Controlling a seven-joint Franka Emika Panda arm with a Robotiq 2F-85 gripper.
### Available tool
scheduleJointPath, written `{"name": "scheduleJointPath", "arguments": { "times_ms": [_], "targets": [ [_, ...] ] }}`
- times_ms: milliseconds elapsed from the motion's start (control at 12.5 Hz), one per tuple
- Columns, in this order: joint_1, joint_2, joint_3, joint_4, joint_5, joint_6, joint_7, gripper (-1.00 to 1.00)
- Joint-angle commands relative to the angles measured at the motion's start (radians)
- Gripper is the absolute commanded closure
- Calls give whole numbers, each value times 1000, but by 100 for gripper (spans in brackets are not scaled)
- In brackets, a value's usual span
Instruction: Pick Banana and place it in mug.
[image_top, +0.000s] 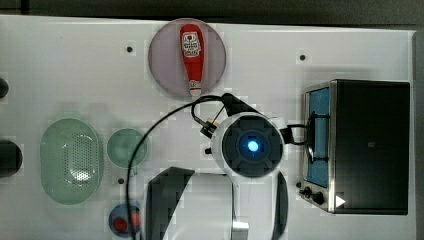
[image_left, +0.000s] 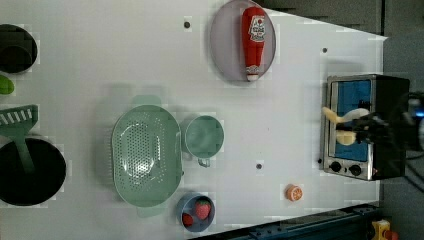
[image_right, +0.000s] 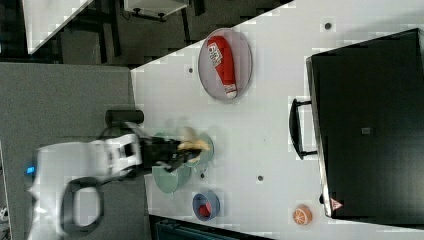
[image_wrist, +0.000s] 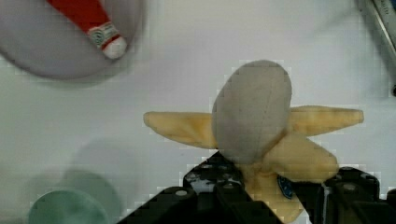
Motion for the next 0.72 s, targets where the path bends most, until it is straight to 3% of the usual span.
{"name": "scheduleJointPath", "arguments": {
  "times_ms": [80, 720],
  "targets": [
    [-7, -10, 39, 47, 2, -101, 5, 26],
    [38, -4, 313, 59, 63, -134, 438, 26]
  ]
}}
